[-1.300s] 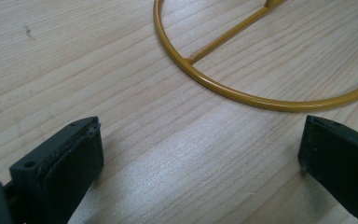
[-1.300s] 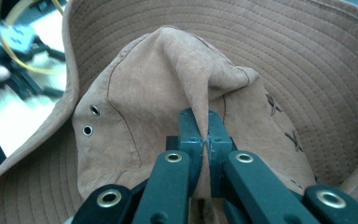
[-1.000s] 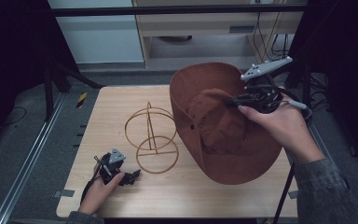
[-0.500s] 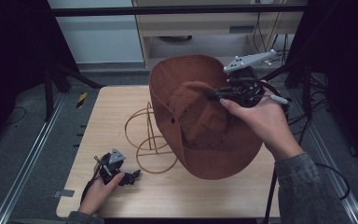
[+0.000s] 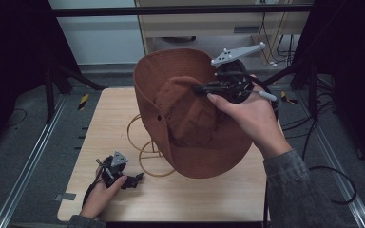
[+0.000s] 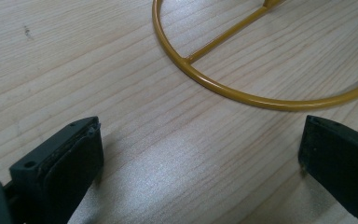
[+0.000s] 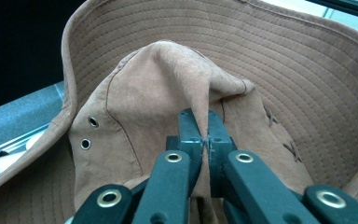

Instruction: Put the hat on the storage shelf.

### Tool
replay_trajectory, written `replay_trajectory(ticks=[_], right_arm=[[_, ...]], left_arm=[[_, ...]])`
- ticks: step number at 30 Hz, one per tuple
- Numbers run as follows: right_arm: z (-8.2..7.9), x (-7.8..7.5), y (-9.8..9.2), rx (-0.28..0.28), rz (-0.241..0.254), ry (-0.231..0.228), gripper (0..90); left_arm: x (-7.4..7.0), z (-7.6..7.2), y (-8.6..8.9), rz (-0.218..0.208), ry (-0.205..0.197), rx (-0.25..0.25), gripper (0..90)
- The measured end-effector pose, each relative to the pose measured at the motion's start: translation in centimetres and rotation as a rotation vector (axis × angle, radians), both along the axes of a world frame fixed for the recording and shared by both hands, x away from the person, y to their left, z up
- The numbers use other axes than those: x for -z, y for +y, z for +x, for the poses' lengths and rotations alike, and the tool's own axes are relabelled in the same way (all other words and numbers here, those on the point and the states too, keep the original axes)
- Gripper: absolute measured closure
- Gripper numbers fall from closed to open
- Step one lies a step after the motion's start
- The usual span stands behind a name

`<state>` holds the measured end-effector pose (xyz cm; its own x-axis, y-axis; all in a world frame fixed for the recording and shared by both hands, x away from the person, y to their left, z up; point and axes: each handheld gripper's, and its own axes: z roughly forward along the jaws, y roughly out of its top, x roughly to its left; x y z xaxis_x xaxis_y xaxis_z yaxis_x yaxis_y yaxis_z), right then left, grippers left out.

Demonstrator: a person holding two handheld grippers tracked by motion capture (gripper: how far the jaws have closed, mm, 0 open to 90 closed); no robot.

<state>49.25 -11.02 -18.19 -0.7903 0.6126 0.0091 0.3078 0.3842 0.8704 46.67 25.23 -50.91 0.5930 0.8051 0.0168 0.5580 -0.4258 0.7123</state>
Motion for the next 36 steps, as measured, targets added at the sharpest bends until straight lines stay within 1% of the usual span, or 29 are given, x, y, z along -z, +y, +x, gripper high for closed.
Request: replay_trajectory(ticks=[9,17,27,36], right_arm=[[0.8,-0.8,2.5,-0.015,-0.027,0.002,89.0],[1.5,-1.1,3.8,-0.017,-0.061,0.014,89.0],[2.4,-0.8,4.6,-0.009,-0.057,0.017,88.9],[2.7,-0.3,5.7,-0.024,-0.048,0.02,88.9]], left_arm=[[0.0,0.0,0.0,0.001,0.003,0.002,0.0],[0.0,0.0,0.0,0.001,0.004,0.003,0.0],[0.0,0.0,0.0,0.001,0.003,0.003,0.0],[0.0,0.0,0.0,0.002,0.004,0.004,0.0]])
